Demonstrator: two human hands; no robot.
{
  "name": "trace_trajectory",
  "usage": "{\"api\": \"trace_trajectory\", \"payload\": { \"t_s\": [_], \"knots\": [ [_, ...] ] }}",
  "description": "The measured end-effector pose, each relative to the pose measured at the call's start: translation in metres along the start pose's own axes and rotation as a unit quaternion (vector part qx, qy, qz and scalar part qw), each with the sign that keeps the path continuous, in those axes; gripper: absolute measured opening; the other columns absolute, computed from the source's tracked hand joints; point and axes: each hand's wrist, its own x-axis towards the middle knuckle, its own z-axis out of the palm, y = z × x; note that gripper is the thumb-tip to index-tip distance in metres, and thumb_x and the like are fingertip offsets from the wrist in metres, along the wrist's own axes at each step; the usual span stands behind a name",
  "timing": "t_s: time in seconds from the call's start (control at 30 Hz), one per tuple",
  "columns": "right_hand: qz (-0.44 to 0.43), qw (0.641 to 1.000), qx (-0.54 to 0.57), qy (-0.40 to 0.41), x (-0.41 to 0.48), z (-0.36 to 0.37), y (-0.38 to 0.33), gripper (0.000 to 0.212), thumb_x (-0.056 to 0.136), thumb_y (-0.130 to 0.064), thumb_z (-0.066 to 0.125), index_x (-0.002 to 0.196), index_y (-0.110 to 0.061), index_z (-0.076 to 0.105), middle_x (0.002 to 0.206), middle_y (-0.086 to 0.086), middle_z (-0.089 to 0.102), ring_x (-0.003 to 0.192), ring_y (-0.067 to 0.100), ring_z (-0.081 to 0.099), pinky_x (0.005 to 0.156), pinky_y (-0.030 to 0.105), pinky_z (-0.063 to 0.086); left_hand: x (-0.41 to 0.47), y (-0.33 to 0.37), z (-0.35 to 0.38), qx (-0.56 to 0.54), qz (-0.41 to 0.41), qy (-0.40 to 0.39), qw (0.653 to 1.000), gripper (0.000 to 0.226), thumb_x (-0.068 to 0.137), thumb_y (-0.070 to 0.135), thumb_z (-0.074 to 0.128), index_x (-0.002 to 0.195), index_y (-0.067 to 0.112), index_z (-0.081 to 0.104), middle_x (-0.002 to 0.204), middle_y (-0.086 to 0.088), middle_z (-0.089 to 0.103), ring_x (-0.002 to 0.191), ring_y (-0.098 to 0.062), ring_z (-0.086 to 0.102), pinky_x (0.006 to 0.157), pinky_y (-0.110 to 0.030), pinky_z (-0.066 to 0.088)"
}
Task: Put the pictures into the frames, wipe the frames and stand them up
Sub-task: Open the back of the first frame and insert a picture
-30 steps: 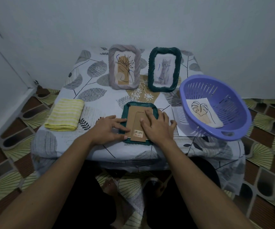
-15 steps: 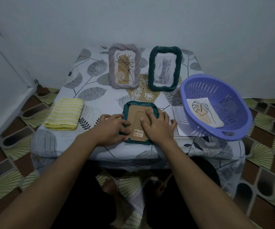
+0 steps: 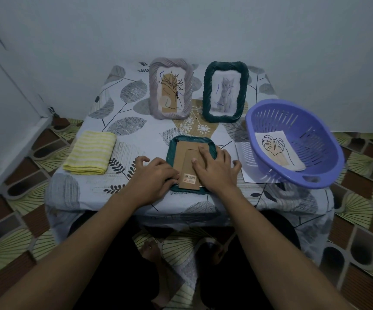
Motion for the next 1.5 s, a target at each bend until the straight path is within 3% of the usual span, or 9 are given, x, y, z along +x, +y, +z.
{"api": "trace_trajectory", "payload": {
  "t_s": [0.2,0.3,0.43,0.53,0.7,0.83,1.1,1.27,1.5],
  "knots": [
    [-0.001,1.000,0.001,-0.002,0.000,-0.001,0.000,0.057,0.098,-0.065,0.023,0.152,-0.047,0.023,0.163,0.007,0.018,0.150,0.026,0.009,0.114,0.057,0.008,0.003,0.000,0.004,-0.060,-0.082,-0.007,0.995,0.031,0.087,0.047,0.046,0.102,0.036,0.072,0.107,0.023,0.066,0.116,-0.009,0.047,0.090,-0.037,0.013],
    [-0.001,1.000,0.000,-0.002,0.000,0.000,0.000,0.057,0.098,-0.065,0.023,0.152,-0.047,0.023,0.163,0.007,0.018,0.150,0.025,0.009,0.114,0.057,0.008,0.005,0.004,0.002,-0.066,-0.115,-0.020,0.991,0.018,0.094,0.043,0.055,0.103,0.038,0.070,0.106,0.026,0.061,0.118,-0.007,0.043,0.088,-0.036,0.013],
    [-0.003,1.000,-0.002,0.003,0.000,0.000,0.000,0.057,0.098,-0.065,0.023,0.151,-0.047,0.024,0.163,0.007,0.019,0.150,0.026,0.011,0.113,0.057,0.009,0.019,0.003,-0.002,-0.140,-0.166,-0.054,0.975,0.009,0.093,0.038,0.064,0.098,0.039,0.071,0.105,0.023,0.060,0.116,-0.008,0.045,0.096,-0.039,0.023],
    [-0.004,1.000,-0.002,0.001,0.000,0.000,0.001,0.057,0.098,-0.066,0.022,0.151,-0.047,0.024,0.163,0.007,0.019,0.150,0.026,0.011,0.113,0.057,0.009,0.025,-0.005,0.000,-0.229,-0.201,0.007,0.952,0.025,0.086,0.048,0.055,0.107,0.038,0.067,0.121,0.006,0.062,0.121,-0.020,0.050,0.105,-0.052,0.035],
    [-0.004,1.000,-0.005,-0.002,0.001,0.001,0.001,0.057,0.098,-0.066,0.021,0.152,-0.048,0.023,0.163,0.007,0.018,0.150,0.027,0.010,0.114,0.058,0.008,0.026,0.008,0.013,-0.131,-0.228,-0.007,0.965,0.075,0.087,0.067,0.035,0.149,0.023,0.036,0.151,-0.002,0.042,0.142,-0.027,0.029,0.112,-0.050,0.021],
    [-0.003,1.000,-0.006,-0.004,0.001,0.001,0.001,0.057,0.099,-0.065,0.020,0.153,-0.047,0.022,0.164,0.008,0.017,0.151,0.026,0.008,0.114,0.057,0.007,0.026,0.010,0.028,-0.048,-0.214,-0.042,0.975,0.093,0.088,0.080,0.024,0.158,0.019,0.012,0.162,-0.002,0.027,0.150,-0.027,0.016,0.120,-0.051,0.011],
    [0.002,1.000,-0.002,-0.020,0.002,-0.001,0.000,0.056,0.098,-0.065,0.021,0.152,-0.049,0.021,0.165,0.007,0.015,0.151,0.026,0.007,0.114,0.058,0.006,0.027,0.009,0.032,-0.013,-0.211,-0.038,0.977,0.093,0.089,0.079,0.022,0.158,0.017,0.012,0.163,-0.004,0.025,0.150,-0.027,0.015,0.121,-0.051,0.011],
    [-0.005,0.995,0.018,-0.098,0.008,-0.012,0.007,0.053,0.101,-0.062,0.017,0.154,-0.050,0.016,0.168,0.003,0.003,0.153,0.025,-0.001,0.117,0.057,0.001,0.026,0.010,0.031,-0.015,-0.213,-0.033,0.976,0.095,0.088,0.081,0.021,0.158,0.017,0.014,0.162,-0.003,0.026,0.150,-0.026,0.016,0.121,-0.050,0.011],
    [-0.012,0.992,0.077,-0.095,0.009,-0.031,0.018,0.047,0.093,-0.043,0.045,0.140,-0.041,0.049,0.156,-0.001,0.037,0.141,0.028,0.036,0.112,0.054,0.026,0.026,0.009,0.031,-0.016,-0.213,-0.020,0.977,0.093,0.088,0.080,0.026,0.156,0.018,0.019,0.160,-0.003,0.031,0.149,-0.027,0.019,0.119,-0.050,0.014]
  ]
}}
